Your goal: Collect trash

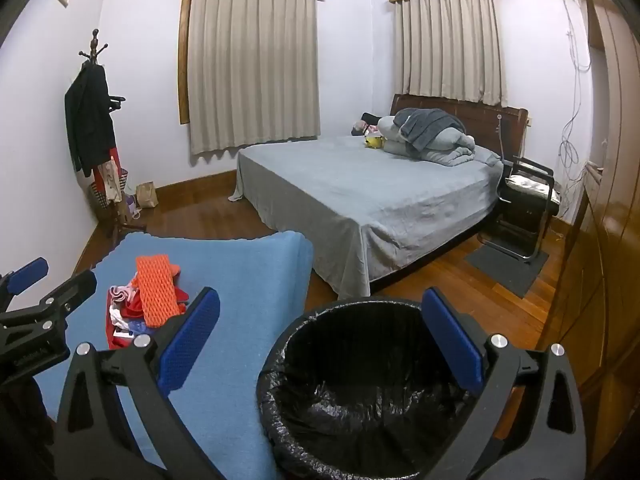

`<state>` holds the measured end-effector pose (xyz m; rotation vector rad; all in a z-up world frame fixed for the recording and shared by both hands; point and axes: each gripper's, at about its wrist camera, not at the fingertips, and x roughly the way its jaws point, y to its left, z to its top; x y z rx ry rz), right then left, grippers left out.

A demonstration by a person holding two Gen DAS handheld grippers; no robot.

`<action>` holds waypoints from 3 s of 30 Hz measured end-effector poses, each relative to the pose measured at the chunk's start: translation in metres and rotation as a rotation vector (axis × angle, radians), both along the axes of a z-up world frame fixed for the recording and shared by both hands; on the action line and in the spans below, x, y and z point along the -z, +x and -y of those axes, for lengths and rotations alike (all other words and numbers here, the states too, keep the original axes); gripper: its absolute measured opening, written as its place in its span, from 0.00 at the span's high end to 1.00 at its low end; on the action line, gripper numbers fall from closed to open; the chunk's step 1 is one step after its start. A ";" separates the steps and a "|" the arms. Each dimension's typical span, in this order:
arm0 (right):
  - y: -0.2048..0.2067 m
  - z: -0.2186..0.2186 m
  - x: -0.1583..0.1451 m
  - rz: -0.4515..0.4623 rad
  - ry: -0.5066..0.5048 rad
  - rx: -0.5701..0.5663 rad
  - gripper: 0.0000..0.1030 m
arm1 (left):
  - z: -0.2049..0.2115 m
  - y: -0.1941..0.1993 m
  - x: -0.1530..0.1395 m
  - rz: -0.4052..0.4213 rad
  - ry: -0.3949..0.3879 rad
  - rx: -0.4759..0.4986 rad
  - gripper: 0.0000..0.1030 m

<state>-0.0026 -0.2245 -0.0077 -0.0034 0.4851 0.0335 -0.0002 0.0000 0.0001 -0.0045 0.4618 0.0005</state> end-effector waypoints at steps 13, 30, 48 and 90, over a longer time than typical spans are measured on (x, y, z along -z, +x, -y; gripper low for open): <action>0.001 0.000 0.000 0.000 0.000 0.002 0.05 | 0.000 0.001 0.001 0.000 -0.003 0.000 0.06; 0.000 -0.001 0.001 0.002 -0.001 0.000 0.05 | -0.005 0.001 0.000 0.002 -0.001 -0.005 0.06; 0.000 -0.002 0.001 -0.001 0.000 0.001 0.05 | -0.005 0.000 0.000 0.001 -0.002 -0.004 0.06; 0.004 -0.004 0.010 -0.011 0.002 -0.004 0.05 | -0.004 0.001 0.000 -0.001 -0.005 -0.005 0.06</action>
